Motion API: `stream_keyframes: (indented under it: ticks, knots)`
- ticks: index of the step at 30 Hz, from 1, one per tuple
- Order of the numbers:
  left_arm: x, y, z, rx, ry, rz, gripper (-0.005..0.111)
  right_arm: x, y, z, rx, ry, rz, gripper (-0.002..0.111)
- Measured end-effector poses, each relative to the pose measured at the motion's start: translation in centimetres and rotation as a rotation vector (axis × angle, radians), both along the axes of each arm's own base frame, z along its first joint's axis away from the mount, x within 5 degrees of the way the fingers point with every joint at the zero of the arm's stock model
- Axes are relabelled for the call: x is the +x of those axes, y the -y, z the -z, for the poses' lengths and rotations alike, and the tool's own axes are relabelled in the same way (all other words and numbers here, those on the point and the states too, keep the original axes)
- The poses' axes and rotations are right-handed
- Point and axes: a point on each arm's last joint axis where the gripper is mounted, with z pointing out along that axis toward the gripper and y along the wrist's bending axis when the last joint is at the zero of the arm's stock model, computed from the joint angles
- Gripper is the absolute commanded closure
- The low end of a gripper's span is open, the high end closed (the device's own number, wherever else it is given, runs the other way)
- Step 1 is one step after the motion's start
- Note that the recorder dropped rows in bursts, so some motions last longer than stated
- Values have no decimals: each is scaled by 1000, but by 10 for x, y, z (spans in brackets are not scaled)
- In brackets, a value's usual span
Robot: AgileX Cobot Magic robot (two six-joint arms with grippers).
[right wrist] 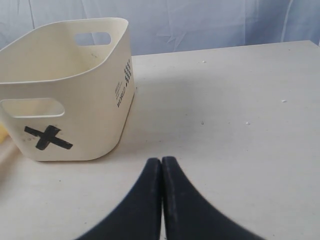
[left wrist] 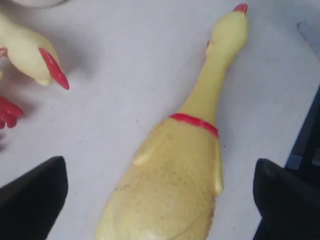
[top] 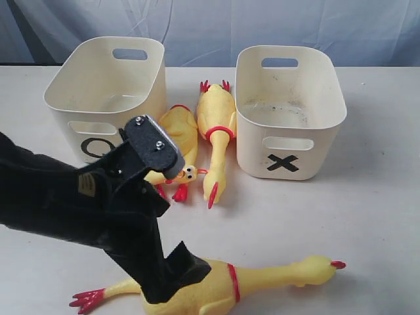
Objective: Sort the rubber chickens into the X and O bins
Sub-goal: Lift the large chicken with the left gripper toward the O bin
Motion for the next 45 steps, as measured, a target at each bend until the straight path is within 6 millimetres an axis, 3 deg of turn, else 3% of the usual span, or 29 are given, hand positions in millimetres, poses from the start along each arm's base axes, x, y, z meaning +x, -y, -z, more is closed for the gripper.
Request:
stream_keyframes:
  ticks: [15,18,26,33,38,41,45]
  knots:
    - [5,9,74,237,-246,-12,11,0,0,0,2,0,1,108]
    - [4,11,76,220,-282,-33,27,0,0,0,2,0,1,108]
    - [0,12,76,210,-327,-26,107,0,0,0,2,0,1,108]
    - [-7,13,75,202,-407,-13,106,0,0,0,2,0,1,108]
    - [-19,13,60,188,-499,67,106,0,0,0,2,0,1,108]
    - [-16,17,33,89,-432,70,106,0,0,0,2,0,1,108]
    - [-9,21,-18,-95,-254,53,106,0,0,0,2,0,1,108]
